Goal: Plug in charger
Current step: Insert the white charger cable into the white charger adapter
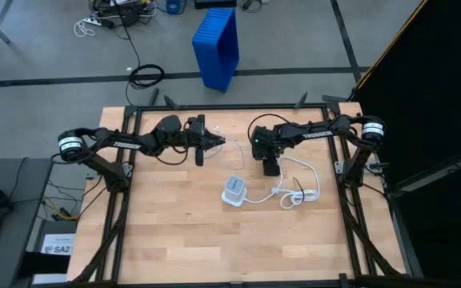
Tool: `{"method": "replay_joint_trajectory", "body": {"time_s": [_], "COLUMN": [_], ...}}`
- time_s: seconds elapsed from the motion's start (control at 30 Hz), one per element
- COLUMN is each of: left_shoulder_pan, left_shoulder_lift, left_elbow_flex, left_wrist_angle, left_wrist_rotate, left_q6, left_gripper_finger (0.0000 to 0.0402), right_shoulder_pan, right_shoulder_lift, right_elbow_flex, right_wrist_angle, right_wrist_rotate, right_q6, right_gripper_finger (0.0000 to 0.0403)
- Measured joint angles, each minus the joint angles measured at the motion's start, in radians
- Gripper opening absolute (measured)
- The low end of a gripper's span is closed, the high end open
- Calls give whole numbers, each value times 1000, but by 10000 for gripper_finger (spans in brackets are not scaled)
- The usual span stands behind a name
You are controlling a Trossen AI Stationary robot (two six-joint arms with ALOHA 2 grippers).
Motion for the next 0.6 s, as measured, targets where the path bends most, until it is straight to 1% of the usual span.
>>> {"method": "replay_joint_trajectory", "body": {"time_s": [0.1,0.2,0.33,0.43,0.5,0.6], "left_shoulder_pan": [19,36,58,70,79,88], "left_shoulder_lift": [0,0,0,0,0,0], "left_elbow_flex": [3,20,57,89,112,148], "left_wrist_angle": [0,3,3,7,12,20], "left_wrist_rotate": [-35,-96,-107,-147,-192,-247], "left_q6": [0,-2,-3,-3,-1,0], "left_gripper_finger": [1,1,1,1,1,1], "right_shoulder_pan": [0,0,1,4,7,11], "right_shoulder_lift": [-4,-24,-77,-136,-179,-244], "right_elbow_flex": [0,-3,-2,-2,-2,-2], "right_wrist_angle": [8,22,62,89,113,186], "right_wrist_rotate": [20,40,44,39,34,-22], "right_q6": [35,56,71,71,70,71], "right_gripper_finger": [109,109,109,109,109,109]}}
